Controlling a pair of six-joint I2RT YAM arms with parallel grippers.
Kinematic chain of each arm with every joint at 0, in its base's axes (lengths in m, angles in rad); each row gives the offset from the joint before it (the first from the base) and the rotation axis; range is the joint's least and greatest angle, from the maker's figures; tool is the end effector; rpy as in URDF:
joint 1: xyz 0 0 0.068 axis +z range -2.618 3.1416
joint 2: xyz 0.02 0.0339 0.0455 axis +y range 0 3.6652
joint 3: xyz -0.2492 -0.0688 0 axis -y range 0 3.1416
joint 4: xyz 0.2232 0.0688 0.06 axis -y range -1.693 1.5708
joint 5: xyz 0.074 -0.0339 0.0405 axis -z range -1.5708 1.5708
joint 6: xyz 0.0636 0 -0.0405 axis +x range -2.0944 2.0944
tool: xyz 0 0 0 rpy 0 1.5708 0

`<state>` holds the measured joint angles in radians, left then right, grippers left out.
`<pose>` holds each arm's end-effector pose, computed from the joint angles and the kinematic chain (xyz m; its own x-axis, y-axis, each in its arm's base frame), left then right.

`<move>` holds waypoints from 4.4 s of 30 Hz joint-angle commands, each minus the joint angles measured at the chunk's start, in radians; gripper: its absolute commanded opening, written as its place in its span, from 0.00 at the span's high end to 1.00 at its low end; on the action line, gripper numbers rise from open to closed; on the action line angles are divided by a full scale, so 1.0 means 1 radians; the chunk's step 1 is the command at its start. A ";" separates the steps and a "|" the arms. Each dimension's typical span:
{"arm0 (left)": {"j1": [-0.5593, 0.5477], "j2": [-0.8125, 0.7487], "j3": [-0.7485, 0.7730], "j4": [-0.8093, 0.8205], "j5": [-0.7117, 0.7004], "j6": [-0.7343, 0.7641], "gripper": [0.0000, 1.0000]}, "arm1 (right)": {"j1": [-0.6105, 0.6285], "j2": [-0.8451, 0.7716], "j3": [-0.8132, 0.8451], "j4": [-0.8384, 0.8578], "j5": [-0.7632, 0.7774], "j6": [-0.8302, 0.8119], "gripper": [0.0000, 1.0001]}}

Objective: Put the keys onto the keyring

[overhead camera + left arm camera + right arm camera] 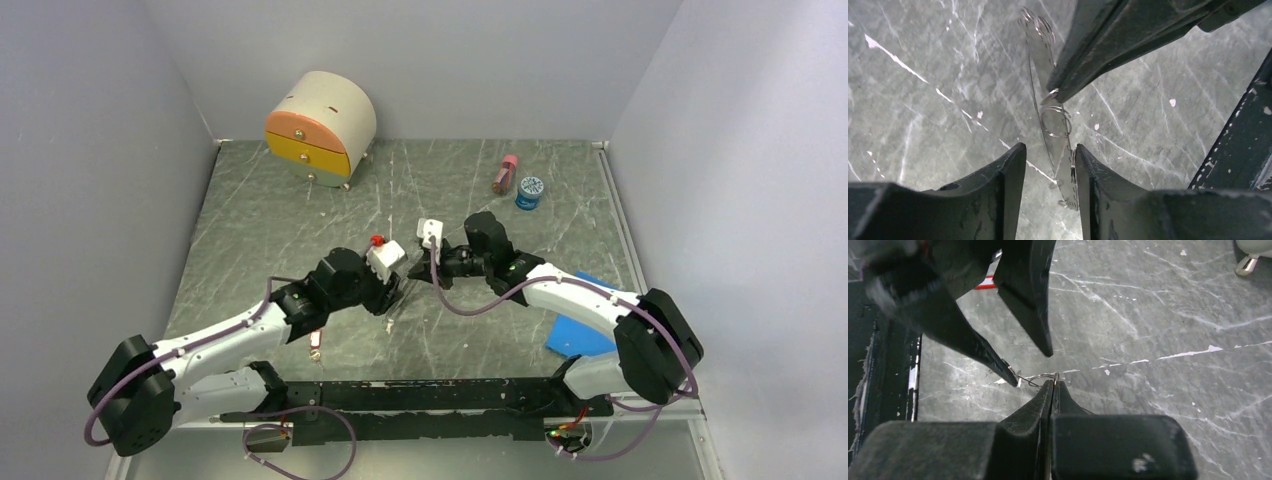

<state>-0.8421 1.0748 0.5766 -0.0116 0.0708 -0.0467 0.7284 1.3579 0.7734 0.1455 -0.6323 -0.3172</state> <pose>0.1605 -0.1866 0.2117 -0.3613 0.3348 -0.8703 0.7693 0.6345 -0.0752 0.1989 0.2278 0.2307 -0.0094 -0.3455 -0.9384 -0.9884 0.1453 -0.0437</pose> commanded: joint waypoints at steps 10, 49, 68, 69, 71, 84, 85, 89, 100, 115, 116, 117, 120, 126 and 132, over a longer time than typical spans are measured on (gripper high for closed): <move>0.298 -0.052 -0.081 0.478 0.683 -0.106 0.45 | -0.096 -0.093 -0.037 0.071 -0.335 -0.026 1.00; 0.241 0.016 -0.203 0.809 0.700 0.060 0.82 | -0.098 -0.059 -0.023 0.171 -0.437 0.052 1.00; 0.236 -0.083 0.111 -0.118 0.539 0.309 0.97 | -0.098 -0.137 -0.062 0.166 -0.270 0.033 0.46; 0.235 -0.077 0.137 -0.177 0.525 0.326 0.97 | -0.097 -0.136 -0.061 0.167 -0.267 0.035 0.46; 0.231 -0.061 0.195 -0.284 0.498 0.354 0.97 | -0.098 -0.130 -0.062 0.174 -0.266 0.038 0.46; 0.163 0.154 0.538 -0.764 0.288 0.434 0.97 | -0.051 -0.040 -0.069 0.342 -0.284 0.137 0.51; 0.158 0.169 0.556 -0.784 0.277 0.434 0.98 | -0.046 -0.029 -0.069 0.360 -0.282 0.145 0.52; 0.134 0.208 0.599 -0.827 0.256 0.441 0.97 | -0.028 0.014 -0.081 0.445 -0.280 0.184 0.54; 0.126 0.175 0.549 -0.763 0.275 0.435 0.97 | -0.009 0.110 -0.097 0.564 -0.303 0.222 0.59; 0.126 0.155 0.490 -0.687 0.301 0.425 0.97 | 0.003 0.165 -0.131 0.671 -0.297 0.252 0.66; 0.126 0.146 0.477 -0.675 0.296 0.423 0.97 | 0.001 0.158 -0.147 0.704 -0.283 0.268 0.64; 0.127 0.139 0.462 -0.663 0.292 0.423 0.97 | 0.000 0.150 -0.163 0.730 -0.272 0.282 0.60; 0.126 0.115 0.419 -0.622 0.285 0.417 0.97 | -0.001 0.118 -0.214 0.822 -0.235 0.313 0.53; 0.127 0.093 0.373 -0.584 0.273 0.430 0.97 | -0.002 0.098 -0.305 1.014 -0.226 0.353 0.46; 0.127 0.090 0.371 -0.582 0.314 0.455 0.98 | -0.003 0.166 -0.302 1.161 -0.246 0.425 0.52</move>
<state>-0.7113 1.1851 0.9573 -0.6106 0.3435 0.3809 0.7235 1.4879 0.4702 1.1076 -0.8646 0.0406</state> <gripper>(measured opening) 0.032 0.508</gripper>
